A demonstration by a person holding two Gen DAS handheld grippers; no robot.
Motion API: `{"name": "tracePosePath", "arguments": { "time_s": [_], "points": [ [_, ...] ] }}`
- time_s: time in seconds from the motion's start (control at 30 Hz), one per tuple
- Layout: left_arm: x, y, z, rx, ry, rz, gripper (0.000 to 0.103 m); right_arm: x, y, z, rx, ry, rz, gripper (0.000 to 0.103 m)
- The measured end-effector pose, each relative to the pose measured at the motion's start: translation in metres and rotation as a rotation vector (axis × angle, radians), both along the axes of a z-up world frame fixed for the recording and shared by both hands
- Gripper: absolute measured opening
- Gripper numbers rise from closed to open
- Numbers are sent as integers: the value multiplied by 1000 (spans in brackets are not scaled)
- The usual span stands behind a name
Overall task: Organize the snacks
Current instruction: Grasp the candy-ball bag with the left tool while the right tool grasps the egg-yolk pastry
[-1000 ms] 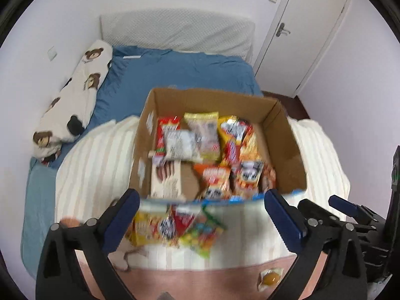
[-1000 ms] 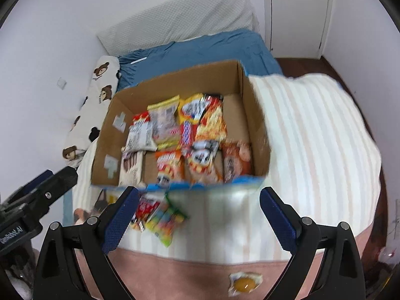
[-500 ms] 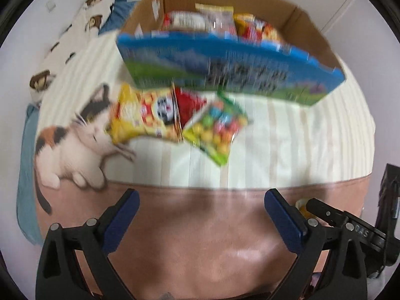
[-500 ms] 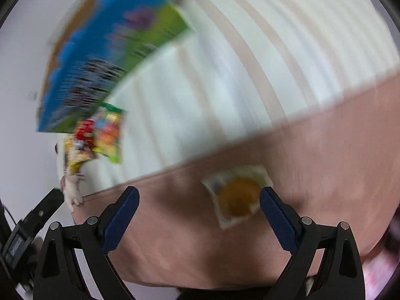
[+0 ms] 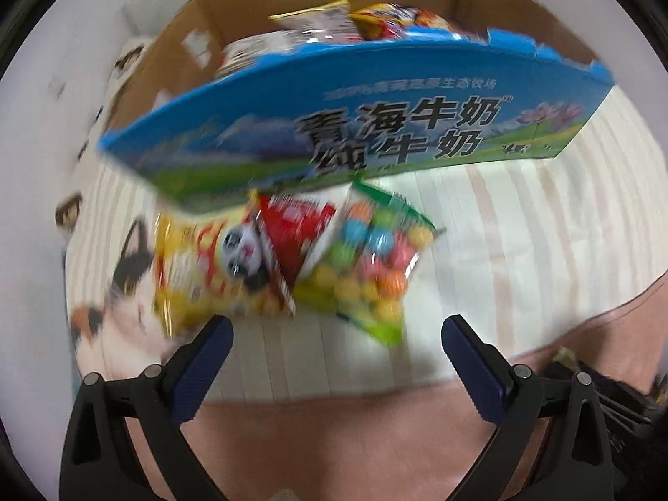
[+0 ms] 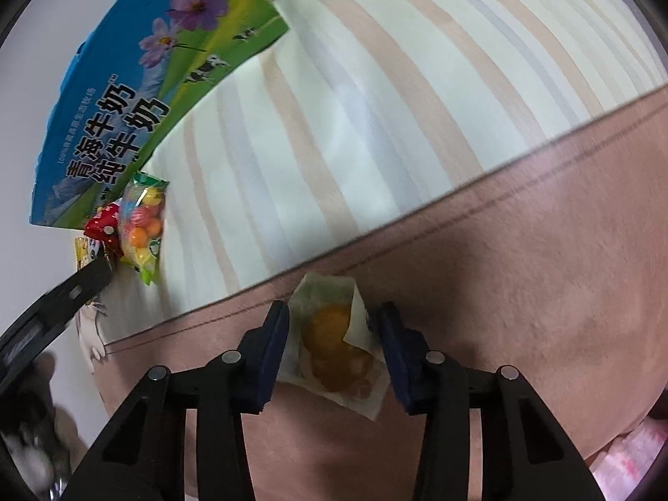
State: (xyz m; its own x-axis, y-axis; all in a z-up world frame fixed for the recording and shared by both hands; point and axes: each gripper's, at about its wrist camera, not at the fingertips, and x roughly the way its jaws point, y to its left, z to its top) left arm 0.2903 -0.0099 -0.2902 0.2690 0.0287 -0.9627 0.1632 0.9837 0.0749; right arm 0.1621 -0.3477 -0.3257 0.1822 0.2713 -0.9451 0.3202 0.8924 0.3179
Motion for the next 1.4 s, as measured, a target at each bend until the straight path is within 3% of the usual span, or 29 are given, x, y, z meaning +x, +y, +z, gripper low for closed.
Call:
{"name": "tracePosePath", "arguments": {
  "time_s": [0.2,0.33,0.4,0.47,0.5,0.7,1.0,1.23,1.37,1.4],
  "points": [
    [30,-30,-18,41,28,-125,102,7,6,-1,8,22,23,47],
    [42,-47,-33,21,79,-172,101,8,5,-6,46,65,28,58],
    [44,-47,-37,-6,95,-161,87,9,6,-7,51,79,31,60],
    [42,-45,-38,-21,100,-144,62,9,5,-6,52,88,38,61],
    [40,-42,-38,-30,103,-136,56,9,6,-5,53,90,39,61],
    [23,-27,-38,-91,130,-54,54,5,11,-9,61,104,58,62],
    [-40,-7,-45,-175,209,62,54,-12,24,-15,87,123,85,63],
    [-48,-5,-70,-168,272,71,55,-13,41,-17,58,125,124,74],
    [-51,-25,-82,-139,268,56,55,-7,58,-22,-15,114,164,73],
    [-51,-29,-81,-141,263,58,55,-7,62,-23,-41,103,176,69]
  ]
}}
